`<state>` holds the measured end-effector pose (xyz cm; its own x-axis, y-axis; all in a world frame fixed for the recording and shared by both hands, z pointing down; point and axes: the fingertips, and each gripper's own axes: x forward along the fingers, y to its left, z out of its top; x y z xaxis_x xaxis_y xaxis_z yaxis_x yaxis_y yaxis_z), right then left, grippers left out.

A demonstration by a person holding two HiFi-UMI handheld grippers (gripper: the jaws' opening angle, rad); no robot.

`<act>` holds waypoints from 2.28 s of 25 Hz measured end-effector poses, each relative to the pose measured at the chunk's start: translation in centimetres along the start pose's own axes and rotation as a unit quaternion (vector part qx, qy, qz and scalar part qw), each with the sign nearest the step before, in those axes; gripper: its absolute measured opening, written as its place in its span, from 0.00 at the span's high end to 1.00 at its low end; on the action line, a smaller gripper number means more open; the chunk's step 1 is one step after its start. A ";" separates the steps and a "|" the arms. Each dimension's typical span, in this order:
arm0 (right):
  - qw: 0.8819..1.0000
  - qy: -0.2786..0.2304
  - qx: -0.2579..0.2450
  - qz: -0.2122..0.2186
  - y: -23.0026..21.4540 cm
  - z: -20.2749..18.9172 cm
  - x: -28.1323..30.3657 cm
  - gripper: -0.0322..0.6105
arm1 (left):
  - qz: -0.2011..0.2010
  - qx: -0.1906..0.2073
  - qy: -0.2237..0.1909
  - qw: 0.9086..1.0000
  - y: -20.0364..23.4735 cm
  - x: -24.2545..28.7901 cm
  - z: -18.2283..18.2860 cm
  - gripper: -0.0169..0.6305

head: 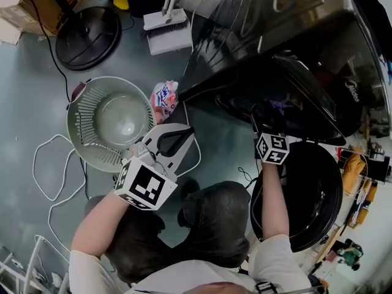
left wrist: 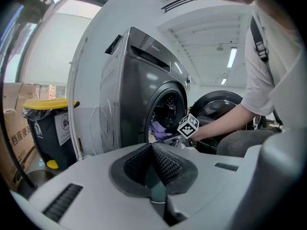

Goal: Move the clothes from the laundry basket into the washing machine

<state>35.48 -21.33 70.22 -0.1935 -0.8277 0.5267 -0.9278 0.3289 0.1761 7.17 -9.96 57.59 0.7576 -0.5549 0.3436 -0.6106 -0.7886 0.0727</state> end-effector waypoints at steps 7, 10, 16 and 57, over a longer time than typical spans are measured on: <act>1.000 0.012 -0.010 0.013 3.9 3.1 -3.2 0.37 | 0.062 -0.025 0.008 0.998 -0.6 -1.1 -0.8 0.96; 1.000 0.024 0.000 0.015 4.7 4.6 -5.3 0.40 | 0.093 -0.067 -0.001 0.993 -1.0 -1.5 -1.4 0.96; 0.999 0.034 -0.002 0.018 5.7 8.4 -9.3 0.51 | 0.129 -0.104 0.005 0.986 -2.4 -5.8 -0.3 0.96; 0.994 -0.068 0.072 0.035 1.8 48.3 -47.4 0.93 | 0.093 -0.162 -0.015 0.982 -12.4 -28.1 46.8 0.96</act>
<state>27.58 -3.50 5.43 -0.2907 -0.8622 0.4148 -0.9451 0.3265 0.0163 4.24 2.95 3.19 0.6297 -0.6924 0.3523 -0.7766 -0.5503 0.3067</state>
